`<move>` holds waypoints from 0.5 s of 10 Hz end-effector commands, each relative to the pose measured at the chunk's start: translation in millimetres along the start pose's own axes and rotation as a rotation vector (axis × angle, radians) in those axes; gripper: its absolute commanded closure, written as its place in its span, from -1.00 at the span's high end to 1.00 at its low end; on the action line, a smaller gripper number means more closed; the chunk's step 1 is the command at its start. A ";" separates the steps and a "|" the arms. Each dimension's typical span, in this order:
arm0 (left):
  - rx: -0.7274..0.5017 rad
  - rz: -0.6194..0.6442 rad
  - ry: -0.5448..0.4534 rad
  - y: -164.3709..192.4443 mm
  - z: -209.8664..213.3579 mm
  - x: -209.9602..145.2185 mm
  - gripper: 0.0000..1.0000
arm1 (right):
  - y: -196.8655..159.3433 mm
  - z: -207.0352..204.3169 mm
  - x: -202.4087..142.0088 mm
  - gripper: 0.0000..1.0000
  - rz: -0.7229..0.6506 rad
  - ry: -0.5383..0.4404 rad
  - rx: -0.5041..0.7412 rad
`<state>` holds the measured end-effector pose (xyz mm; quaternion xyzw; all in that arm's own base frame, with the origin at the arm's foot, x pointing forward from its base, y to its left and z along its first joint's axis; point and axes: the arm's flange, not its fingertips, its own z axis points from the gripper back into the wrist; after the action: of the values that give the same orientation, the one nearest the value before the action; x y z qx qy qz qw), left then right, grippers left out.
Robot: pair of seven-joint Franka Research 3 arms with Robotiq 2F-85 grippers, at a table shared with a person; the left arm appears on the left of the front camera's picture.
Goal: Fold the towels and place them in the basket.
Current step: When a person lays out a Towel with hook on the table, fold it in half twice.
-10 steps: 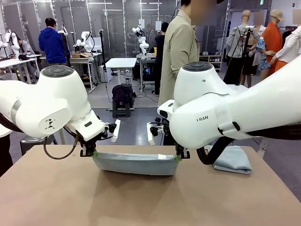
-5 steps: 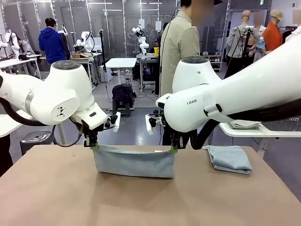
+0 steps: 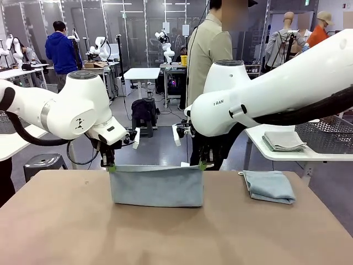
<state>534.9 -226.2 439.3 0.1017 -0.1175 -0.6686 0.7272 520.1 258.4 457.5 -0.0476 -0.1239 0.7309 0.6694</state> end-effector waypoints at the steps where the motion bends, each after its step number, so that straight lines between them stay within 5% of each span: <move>1: -0.040 -0.018 -0.036 9.3 -1.5 -1.1 -0.95 | -8.3 -5.9 -4.3 -0.89 0.030 -0.035 0.030; 5: -0.013 -0.003 -0.012 2.2 -4.0 0.3 -0.95 | -3.9 -4.2 -1.4 -0.89 0.003 -0.009 0.008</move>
<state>539.7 -229.1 434.7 0.0875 -0.1185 -0.6745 0.7234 526.7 259.8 451.9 -0.0390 -0.1236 0.7338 0.6669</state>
